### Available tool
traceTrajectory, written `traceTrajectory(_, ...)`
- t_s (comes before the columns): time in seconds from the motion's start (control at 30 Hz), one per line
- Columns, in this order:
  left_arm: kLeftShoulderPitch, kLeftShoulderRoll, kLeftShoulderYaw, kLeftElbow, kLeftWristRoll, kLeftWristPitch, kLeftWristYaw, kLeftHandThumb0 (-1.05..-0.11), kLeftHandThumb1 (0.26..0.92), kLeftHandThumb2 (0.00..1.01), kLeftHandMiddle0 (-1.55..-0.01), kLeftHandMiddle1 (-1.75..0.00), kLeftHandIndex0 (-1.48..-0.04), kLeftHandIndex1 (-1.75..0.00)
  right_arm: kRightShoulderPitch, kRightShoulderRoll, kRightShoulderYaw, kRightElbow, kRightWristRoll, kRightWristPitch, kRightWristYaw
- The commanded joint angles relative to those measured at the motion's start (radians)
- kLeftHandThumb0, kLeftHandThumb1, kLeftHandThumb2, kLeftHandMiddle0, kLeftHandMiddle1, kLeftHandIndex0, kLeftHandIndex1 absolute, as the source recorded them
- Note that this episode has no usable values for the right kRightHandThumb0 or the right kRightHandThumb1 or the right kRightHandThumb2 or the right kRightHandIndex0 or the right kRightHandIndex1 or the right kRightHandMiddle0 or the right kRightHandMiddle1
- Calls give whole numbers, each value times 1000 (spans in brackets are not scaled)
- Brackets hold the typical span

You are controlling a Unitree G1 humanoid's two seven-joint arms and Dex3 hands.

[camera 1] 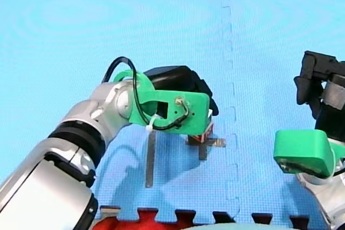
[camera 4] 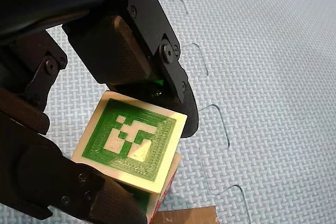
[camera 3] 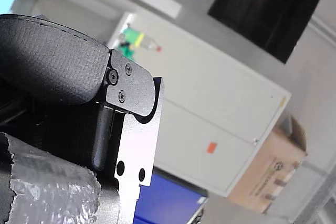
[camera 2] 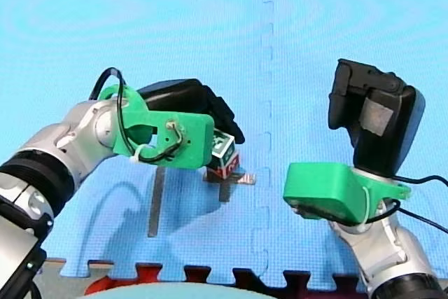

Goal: Stack cube left

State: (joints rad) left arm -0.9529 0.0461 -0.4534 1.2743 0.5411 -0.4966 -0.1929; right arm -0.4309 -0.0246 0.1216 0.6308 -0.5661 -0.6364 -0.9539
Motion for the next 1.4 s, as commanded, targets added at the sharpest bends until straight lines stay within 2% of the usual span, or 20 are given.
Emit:
traceTrajectory(0.0, 2, 1, 0, 4, 0, -1, 2, -470, 791, 1, -931, -1714, -1327, 0, -1, -1, -1, 2, 1, -4, -6)
traceTrajectory(0.3, 6, 4, 0, 5, -2, -3, 4, -472, 791, 0, -921, -1741, -1325, 0, -1, 0, 0, 7, -4, -8, -14)
traceTrajectory(0.57, 8, 6, 0, 6, -2, -8, 11, -471, 789, 0, -917, -1746, -1326, -1, 1, 5, 4, 8, -8, -1, -21)
traceTrajectory(0.8, 11, 4, 4, 7, -6, -16, 25, -471, 789, 0, -918, -1746, -1327, -1, 8, 17, 3, 1, 5, 15, -7)
traceTrajectory(1.03, 18, 4, 8, 5, -3, -40, 81, -446, 791, 1, -918, -1746, -1340, -8, 8, 21, 3, 2, 8, 23, -6)
traceTrajectory(1.17, 21, 2, 8, 8, -2, -53, 101, -485, 809, 8, -918, -1746, -1365, -21, 9, 23, 4, 1, 9, 27, -7)
traceTrajectory(1.23, 20, 0, 7, 11, -1, -53, 105, -526, 819, 11, -918, -1746, -1209, -8, 10, 24, 4, 1, 9, 30, -7)
traceTrajectory(1.27, 18, 1, 2, 12, 5, -56, 107, -584, 832, 14, -917, -1746, -1058, -4, 10, 24, 4, 0, 9, 32, -6)
traceTrajectory(1.3, 17, 2, 0, 13, 7, -63, 102, -741, 847, 16, -890, -1746, -820, -1, 11, 25, 4, -1, 10, 34, -6)
traceTrajectory(1.37, 19, 1, 20, 16, -21, -85, 57, -890, 860, 13, -869, -1746, -628, 0, 12, 25, 3, -3, 11, 41, -4)
